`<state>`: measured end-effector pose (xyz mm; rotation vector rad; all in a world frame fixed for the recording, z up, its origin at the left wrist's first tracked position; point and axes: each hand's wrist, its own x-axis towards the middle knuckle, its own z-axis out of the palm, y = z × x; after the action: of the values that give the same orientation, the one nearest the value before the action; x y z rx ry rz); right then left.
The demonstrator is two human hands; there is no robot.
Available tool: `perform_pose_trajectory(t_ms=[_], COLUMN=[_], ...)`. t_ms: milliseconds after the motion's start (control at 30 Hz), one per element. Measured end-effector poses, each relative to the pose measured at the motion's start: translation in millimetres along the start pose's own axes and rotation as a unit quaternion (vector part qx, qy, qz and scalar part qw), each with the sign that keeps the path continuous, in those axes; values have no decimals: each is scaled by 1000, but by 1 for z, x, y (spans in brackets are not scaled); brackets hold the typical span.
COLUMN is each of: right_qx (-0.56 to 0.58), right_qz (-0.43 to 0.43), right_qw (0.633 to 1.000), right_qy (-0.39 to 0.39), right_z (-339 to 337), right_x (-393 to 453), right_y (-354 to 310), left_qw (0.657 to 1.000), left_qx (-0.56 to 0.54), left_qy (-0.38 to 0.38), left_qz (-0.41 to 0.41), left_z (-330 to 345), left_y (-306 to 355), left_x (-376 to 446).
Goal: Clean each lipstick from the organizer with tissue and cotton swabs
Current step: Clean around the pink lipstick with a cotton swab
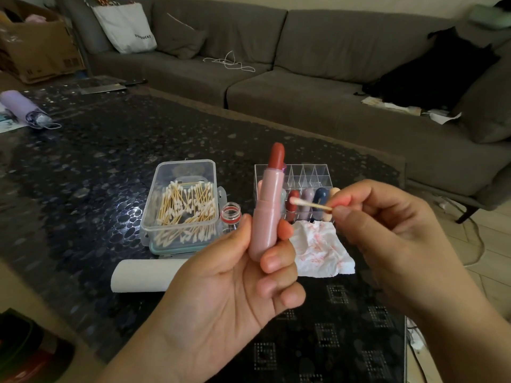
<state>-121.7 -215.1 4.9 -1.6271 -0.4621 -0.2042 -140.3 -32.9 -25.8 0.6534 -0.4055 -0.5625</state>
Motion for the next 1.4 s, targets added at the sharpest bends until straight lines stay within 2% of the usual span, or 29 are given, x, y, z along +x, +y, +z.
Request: perform_pose_trajectory(t_ms=[100,133,200,300,367,467,633,733,867,1033,1400], right_qx=[1,5,12,-21,-41,12,144,190,223,234,184], right_qz=[22,24,36,98,152,189,187,188,181,175,180], right_qw=[998,997,995,988,981,976,968,961,956,955,965], right_qy=[53,67,96,119,115,106,83,69,62,49,55], right_z=[-7,-9,-12,-19,-25,-30,-38,-41,-44,-43,-37], right_x=[0,0,0,-1,-1,-3,-7,-9,-9,-9,-9], right_y=[-1,-1,-4,-4,0,-1,-11,-13,-16,-16,-13], left_qw=[984,967,925,854,816,751,694,678,613,585,587], left_qx=[48,101,249,422,487,567,625,643,719,744,740], left_qy=[159,217,271,298,309,337,358,355,324,312,314], left_qz=[69,87,96,64,45,32,0,-21,-47,-87,-92], left_z=[3,2,0,-5,-13,-18,-15,-19,-23,-29,-33], left_y=[0,-1,-4,-11,-17,-22,-26,-31,-36,-41,-41], left_x=[2,3,4,11,17,30,48,51,50,50,47])
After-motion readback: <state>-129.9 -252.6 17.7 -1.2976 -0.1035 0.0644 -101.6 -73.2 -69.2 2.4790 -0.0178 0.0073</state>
